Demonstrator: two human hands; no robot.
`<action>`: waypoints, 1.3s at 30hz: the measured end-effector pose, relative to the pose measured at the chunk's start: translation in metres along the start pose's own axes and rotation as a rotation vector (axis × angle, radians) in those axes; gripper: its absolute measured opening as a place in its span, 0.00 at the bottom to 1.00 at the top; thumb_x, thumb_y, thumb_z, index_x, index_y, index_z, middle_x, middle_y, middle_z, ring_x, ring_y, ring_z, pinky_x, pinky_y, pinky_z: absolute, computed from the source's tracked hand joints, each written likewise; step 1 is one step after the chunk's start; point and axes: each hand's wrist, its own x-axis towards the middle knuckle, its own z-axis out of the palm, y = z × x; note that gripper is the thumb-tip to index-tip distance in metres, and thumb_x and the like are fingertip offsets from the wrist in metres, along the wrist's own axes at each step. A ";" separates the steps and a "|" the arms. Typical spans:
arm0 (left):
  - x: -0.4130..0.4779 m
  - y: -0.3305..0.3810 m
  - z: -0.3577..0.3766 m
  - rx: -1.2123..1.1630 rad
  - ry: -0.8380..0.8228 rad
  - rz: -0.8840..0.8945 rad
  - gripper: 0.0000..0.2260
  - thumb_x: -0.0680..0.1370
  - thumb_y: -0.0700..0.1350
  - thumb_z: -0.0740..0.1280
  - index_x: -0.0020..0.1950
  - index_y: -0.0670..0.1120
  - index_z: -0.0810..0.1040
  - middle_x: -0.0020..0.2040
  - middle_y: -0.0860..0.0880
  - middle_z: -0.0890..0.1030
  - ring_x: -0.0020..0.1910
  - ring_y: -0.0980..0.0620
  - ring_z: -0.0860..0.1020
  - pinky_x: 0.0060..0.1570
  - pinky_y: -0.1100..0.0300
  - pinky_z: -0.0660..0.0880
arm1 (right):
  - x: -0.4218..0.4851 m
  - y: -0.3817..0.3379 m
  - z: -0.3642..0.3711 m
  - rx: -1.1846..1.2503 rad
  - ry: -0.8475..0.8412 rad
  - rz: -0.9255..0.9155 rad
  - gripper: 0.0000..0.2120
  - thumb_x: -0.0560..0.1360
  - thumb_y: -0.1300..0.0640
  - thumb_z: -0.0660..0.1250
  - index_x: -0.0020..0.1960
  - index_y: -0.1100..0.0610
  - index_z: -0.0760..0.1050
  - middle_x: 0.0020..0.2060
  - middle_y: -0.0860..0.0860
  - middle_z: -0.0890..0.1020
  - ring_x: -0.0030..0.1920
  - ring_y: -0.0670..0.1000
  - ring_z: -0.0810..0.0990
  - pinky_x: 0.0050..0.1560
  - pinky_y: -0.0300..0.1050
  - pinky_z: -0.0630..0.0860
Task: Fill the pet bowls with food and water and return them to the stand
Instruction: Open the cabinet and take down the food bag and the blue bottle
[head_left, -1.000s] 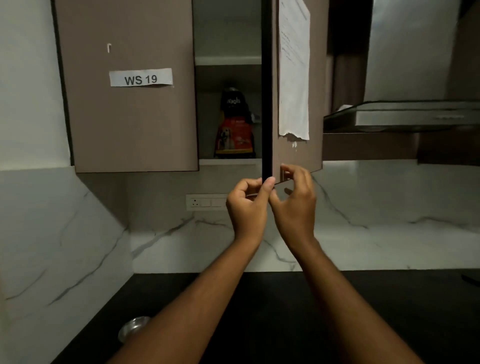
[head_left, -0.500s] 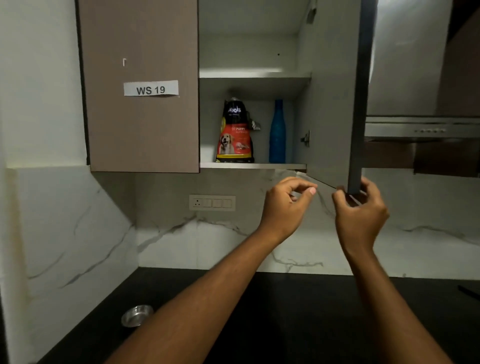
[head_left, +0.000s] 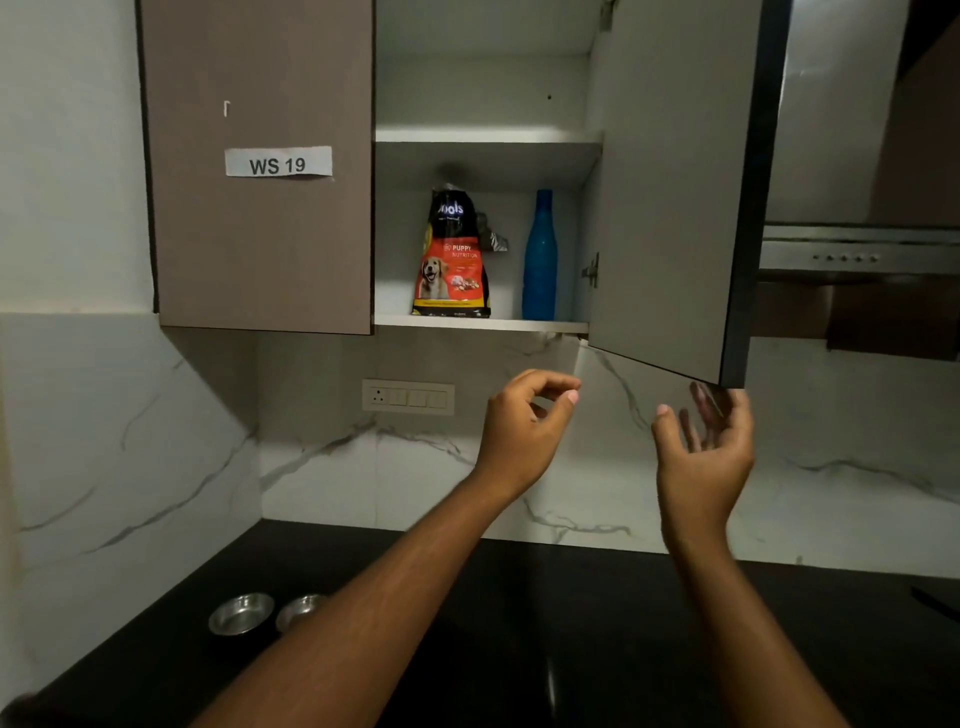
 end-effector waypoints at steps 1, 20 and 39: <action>-0.001 -0.005 0.000 0.012 -0.001 -0.004 0.07 0.78 0.41 0.66 0.55 0.43 0.81 0.52 0.48 0.82 0.48 0.62 0.77 0.44 0.73 0.75 | -0.006 0.007 0.004 0.031 0.005 0.035 0.30 0.76 0.64 0.68 0.75 0.54 0.62 0.68 0.51 0.73 0.67 0.47 0.73 0.67 0.46 0.73; 0.107 -0.175 -0.097 0.129 0.050 -0.048 0.10 0.77 0.42 0.68 0.58 0.44 0.80 0.53 0.51 0.82 0.48 0.62 0.78 0.40 0.75 0.72 | 0.020 0.112 0.234 -0.177 -0.537 -0.167 0.20 0.80 0.52 0.64 0.71 0.50 0.66 0.64 0.47 0.74 0.64 0.46 0.73 0.63 0.45 0.74; 0.292 -0.295 -0.133 0.304 -0.063 -0.005 0.10 0.77 0.43 0.68 0.56 0.41 0.77 0.54 0.45 0.82 0.51 0.50 0.79 0.49 0.60 0.73 | 0.165 0.181 0.361 -0.643 -0.391 -0.443 0.10 0.78 0.45 0.65 0.49 0.52 0.76 0.44 0.44 0.77 0.41 0.46 0.79 0.43 0.51 0.80</action>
